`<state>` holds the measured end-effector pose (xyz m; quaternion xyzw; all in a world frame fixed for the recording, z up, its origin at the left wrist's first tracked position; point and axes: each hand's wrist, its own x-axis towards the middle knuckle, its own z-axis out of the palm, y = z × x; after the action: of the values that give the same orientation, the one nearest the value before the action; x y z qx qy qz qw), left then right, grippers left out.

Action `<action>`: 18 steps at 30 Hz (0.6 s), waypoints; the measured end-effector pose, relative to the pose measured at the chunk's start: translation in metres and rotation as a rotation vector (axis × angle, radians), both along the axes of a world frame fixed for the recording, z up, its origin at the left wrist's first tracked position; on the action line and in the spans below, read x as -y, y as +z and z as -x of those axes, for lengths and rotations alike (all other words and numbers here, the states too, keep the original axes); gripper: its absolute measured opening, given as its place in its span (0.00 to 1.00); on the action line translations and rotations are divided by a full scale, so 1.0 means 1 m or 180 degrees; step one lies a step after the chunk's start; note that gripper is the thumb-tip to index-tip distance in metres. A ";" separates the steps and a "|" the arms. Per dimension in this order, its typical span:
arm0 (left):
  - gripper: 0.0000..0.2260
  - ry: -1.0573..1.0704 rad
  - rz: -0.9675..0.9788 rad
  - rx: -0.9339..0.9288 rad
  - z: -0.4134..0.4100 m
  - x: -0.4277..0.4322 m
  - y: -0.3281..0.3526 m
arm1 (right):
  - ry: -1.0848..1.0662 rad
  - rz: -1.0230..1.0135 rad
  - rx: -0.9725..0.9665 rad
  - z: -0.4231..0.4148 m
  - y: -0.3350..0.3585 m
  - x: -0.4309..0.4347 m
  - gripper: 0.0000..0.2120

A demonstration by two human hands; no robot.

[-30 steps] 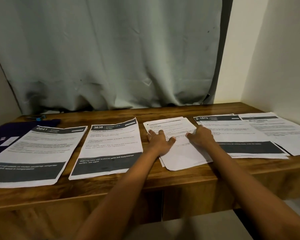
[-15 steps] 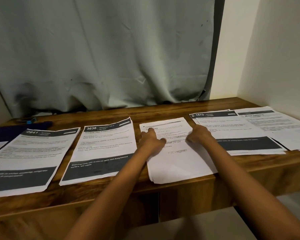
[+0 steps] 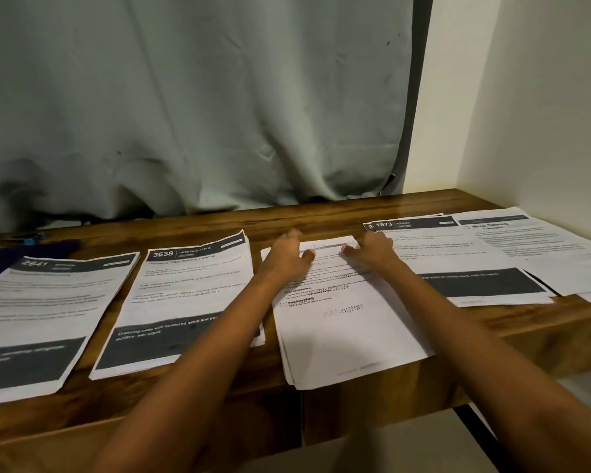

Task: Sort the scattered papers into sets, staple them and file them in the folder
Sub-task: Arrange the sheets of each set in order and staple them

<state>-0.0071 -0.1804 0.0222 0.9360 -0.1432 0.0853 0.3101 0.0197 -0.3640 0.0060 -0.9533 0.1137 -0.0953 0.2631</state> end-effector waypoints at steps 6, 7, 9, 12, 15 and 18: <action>0.28 -0.0143 0.0033 -0.0100 -0.024 -0.004 -0.029 | -0.0243 0.0098 0.0366 -0.002 -0.024 -0.004 0.29; 0.30 -0.0137 -0.0028 -0.0054 -0.028 -0.004 -0.034 | -0.0230 0.0030 0.0411 -0.004 -0.025 -0.002 0.28; 0.32 -0.0135 -0.0197 0.0014 -0.035 -0.003 -0.042 | -0.0190 -0.0248 0.0504 -0.008 -0.026 -0.001 0.24; 0.35 -0.0126 -0.0455 0.0036 -0.039 -0.003 -0.048 | -0.0158 -0.0860 0.0771 -0.012 -0.026 0.002 0.13; 0.37 -0.0116 -0.0476 0.0075 -0.043 -0.003 -0.052 | -0.0108 -0.1418 0.0993 -0.007 -0.021 0.001 0.06; 0.39 -0.0124 -0.0226 0.0007 -0.043 -0.003 -0.050 | 0.0056 -0.1602 0.1112 -0.001 -0.016 0.004 0.04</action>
<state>0.0356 -0.1775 -0.0280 0.9433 -0.1647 0.0751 0.2782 0.0207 -0.3677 -0.0105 -0.8283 0.0786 -0.2245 0.5073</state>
